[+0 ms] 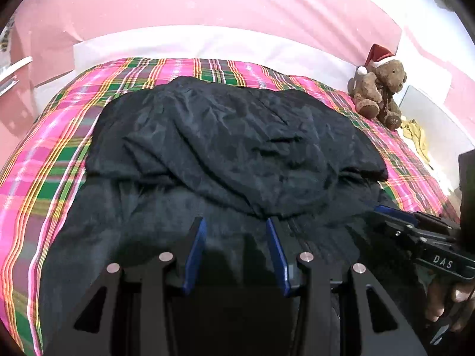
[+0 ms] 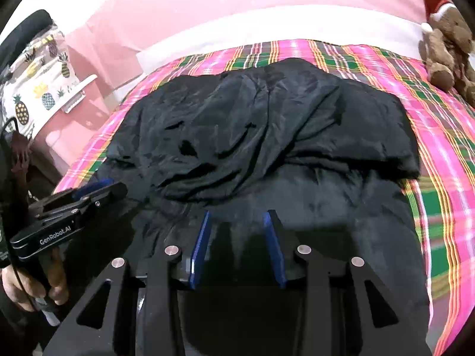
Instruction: Fold large clothes
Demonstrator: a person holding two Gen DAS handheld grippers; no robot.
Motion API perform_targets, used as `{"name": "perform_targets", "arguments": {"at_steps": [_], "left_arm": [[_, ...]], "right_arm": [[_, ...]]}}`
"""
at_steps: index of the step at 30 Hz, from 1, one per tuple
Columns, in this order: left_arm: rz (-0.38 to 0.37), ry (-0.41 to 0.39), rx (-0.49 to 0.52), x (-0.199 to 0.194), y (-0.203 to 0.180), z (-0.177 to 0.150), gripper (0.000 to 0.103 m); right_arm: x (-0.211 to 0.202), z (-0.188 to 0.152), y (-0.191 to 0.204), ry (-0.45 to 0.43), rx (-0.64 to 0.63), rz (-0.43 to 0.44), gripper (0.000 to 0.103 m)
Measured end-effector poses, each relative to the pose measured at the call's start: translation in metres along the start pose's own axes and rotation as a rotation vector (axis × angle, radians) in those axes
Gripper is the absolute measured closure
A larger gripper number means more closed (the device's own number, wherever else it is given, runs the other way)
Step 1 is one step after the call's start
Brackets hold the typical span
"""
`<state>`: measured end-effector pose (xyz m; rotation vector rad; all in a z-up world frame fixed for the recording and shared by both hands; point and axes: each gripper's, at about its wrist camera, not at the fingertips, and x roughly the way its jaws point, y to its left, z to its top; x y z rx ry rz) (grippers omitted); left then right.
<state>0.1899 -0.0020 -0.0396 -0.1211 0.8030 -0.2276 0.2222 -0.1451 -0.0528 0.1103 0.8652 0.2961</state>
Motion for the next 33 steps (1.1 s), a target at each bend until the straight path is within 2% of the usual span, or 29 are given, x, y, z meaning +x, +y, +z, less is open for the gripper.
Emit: {"name": "perform_targets", "arguments": {"at_steps": [3,8,17,26,33], "left_arm": [[0.006,-0.006,-0.016,-0.018,-0.003,-0.012,0.054],[-0.003,-0.012,-0.032,-0.047,-0.006,-0.038,0.052],[0.0,-0.027,-0.032,-0.092,-0.005,-0.08,0.048],[0.025,-0.024,-0.054,-0.111,0.013,-0.108,0.047],[0.097,-0.026,-0.088,-0.117,0.042,-0.121,0.046]], "right_arm": [[-0.019,-0.012,0.002,-0.017,0.007,-0.001,0.062],[-0.051,-0.037,0.01,-0.04,0.013,-0.006,0.061],[-0.083,-0.09,0.009,-0.025,0.033,-0.031,0.056],[-0.103,-0.129,-0.012,-0.008,0.106,-0.074,0.054],[-0.114,-0.141,-0.031,-0.027,0.166,-0.116,0.054]]}}
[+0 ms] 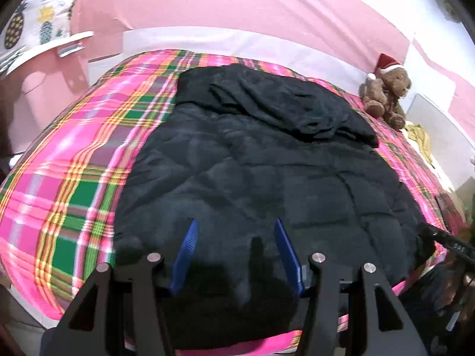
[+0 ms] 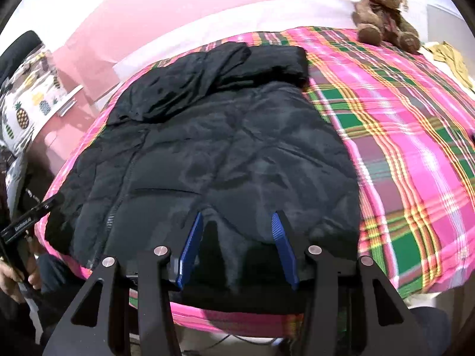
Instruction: Fold large clothes
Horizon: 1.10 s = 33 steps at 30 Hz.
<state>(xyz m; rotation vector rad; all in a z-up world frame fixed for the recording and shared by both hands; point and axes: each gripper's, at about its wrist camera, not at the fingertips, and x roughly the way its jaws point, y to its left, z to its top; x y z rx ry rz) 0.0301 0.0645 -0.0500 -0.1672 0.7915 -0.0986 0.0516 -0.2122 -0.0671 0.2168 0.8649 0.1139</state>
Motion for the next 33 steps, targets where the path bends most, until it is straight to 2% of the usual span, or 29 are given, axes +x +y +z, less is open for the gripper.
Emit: {"name": "perform_targets", "arguments": {"at_steps": [8,12,14,17,21,24,26,31,32,33], "left_arm": [[0.113,-0.028,-0.044,-0.004,0.043,-0.003,0.042],[0.146,-0.023,-0.094,-0.001,0.064,-0.006,0.039],[0.123,0.001,-0.117,0.004,0.07,-0.009,0.038],[0.065,0.04,-0.141,0.013,0.071,-0.019,0.037],[0.012,0.054,-0.14,0.016,0.059,-0.029,0.035],[0.024,0.043,-0.097,0.016,0.047,-0.034,0.032],[0.023,0.04,-0.104,0.017,0.046,-0.037,0.032],[0.029,0.046,-0.101,0.026,0.046,-0.034,0.032],[0.042,0.048,-0.09,0.029,0.044,-0.032,0.031],[0.053,0.051,-0.086,0.031,0.042,-0.03,0.031]], "right_arm": [[-0.011,-0.002,-0.045,-0.045,0.096,-0.062,0.053],[-0.012,-0.002,-0.067,-0.054,0.151,-0.092,0.048],[-0.01,-0.004,-0.077,-0.049,0.182,-0.074,0.048],[0.004,-0.008,-0.082,0.009,0.215,-0.013,0.048],[0.009,-0.013,-0.079,0.026,0.226,0.054,0.048],[0.009,-0.018,-0.078,0.044,0.256,0.113,0.047],[0.01,-0.021,-0.075,0.048,0.263,0.144,0.046],[0.016,-0.021,-0.072,0.053,0.247,0.143,0.046],[0.019,-0.02,-0.074,0.052,0.25,0.146,0.049],[0.022,-0.019,-0.075,0.055,0.262,0.145,0.056]]}}
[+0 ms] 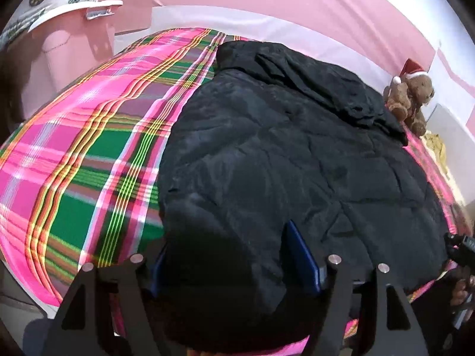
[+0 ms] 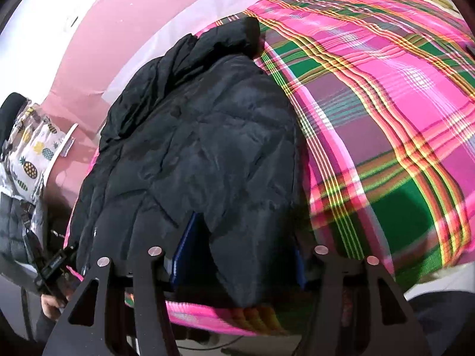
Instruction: Fold large clothes
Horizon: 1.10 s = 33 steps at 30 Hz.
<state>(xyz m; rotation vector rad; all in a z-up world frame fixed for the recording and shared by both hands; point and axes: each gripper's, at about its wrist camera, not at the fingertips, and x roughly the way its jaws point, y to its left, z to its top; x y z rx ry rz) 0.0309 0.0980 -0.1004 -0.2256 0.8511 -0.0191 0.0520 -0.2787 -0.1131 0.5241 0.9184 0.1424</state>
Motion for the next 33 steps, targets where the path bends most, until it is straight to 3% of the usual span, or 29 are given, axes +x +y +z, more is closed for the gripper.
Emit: {"name": "perform_targets", "arguments": {"at_steps": [1,3,6,8,15,26,33], "left_arm": [[0.007,0.003,0.004,0.0,-0.001,0.001,0.034],[0.004,0.006,0.015,-0.001,-0.003,0.004,0.054],[-0.016,-0.01,0.023,-0.012,-0.001,0.008,0.076],[-0.04,-0.028,0.012,-0.024,0.0,0.012,0.081],[-0.116,-0.106,-0.009,-0.077,0.004,0.022,0.083],[-0.196,-0.182,-0.025,-0.15,0.006,0.011,0.083],[-0.223,-0.227,-0.033,-0.166,0.001,0.022,0.083]], "right_arm": [[0.001,0.002,-0.002,0.002,0.017,-0.003,0.06],[0.001,0.004,0.0,0.007,0.024,0.01,0.078],[-0.007,0.003,0.008,-0.006,-0.004,0.01,0.086],[-0.019,0.005,0.013,-0.03,0.0,0.037,0.088],[-0.071,0.004,0.04,-0.109,-0.058,0.096,0.09],[-0.136,-0.024,0.042,-0.173,-0.025,0.149,0.089],[-0.157,-0.018,0.044,-0.234,-0.031,0.182,0.089]]}}
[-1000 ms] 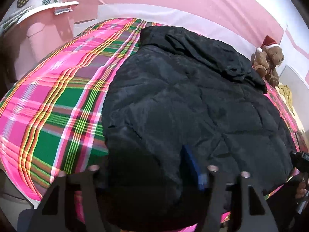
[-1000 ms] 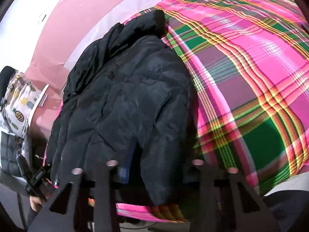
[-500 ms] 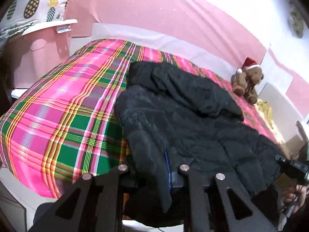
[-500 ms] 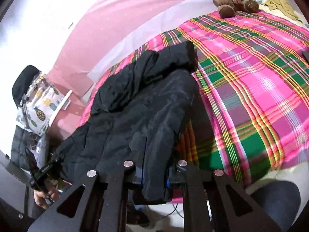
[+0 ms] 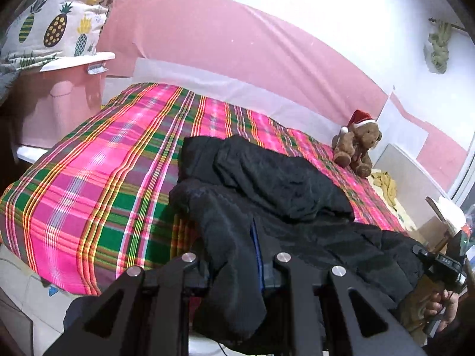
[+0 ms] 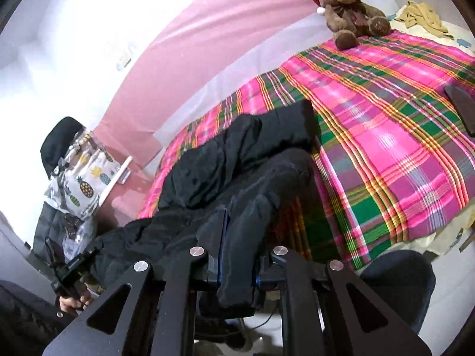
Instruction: Fold large clothes
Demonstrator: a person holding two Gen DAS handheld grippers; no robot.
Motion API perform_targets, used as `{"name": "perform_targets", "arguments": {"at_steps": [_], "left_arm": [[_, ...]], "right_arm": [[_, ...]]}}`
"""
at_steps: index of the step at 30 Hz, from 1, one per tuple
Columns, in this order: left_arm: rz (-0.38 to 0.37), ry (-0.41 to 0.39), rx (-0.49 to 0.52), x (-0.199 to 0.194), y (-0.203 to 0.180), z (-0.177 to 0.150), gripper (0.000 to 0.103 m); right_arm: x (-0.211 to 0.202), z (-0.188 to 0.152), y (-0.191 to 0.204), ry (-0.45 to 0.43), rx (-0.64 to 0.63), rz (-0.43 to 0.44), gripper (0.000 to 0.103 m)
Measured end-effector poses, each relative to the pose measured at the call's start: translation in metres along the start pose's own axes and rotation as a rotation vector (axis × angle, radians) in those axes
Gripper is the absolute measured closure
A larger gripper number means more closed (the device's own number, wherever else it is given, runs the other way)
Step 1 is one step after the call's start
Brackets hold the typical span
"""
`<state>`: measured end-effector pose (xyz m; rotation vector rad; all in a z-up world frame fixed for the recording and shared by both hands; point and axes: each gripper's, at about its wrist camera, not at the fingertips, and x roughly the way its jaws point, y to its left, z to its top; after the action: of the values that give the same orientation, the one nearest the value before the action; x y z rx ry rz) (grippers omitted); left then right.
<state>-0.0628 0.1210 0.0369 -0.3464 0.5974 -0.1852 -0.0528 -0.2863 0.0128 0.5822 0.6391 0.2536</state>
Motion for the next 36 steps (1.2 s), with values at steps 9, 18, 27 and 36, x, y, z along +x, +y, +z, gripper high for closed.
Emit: {"name": "perform_targets", "arguments": {"at_steps": [9,18,27,36], "left_arm": [[-0.019,-0.064,-0.019,0.016,-0.006,0.038,0.083],[-0.024,-0.082,-0.021,0.067,-0.003,0.101,0.083],[0.034,-0.012,-0.031,0.165,0.007,0.157,0.083],[0.103,0.129,-0.059,0.275,0.032,0.167,0.082]], "right_arm": [[0.011,0.039,0.007,-0.065,-0.022,0.047,0.089],[0.051,0.109,0.025,-0.083,-0.065,0.044,0.089],[0.128,0.174,0.021,-0.032,-0.041,-0.038,0.089],[0.231,0.21,-0.01,0.1,-0.021,-0.163,0.088]]}}
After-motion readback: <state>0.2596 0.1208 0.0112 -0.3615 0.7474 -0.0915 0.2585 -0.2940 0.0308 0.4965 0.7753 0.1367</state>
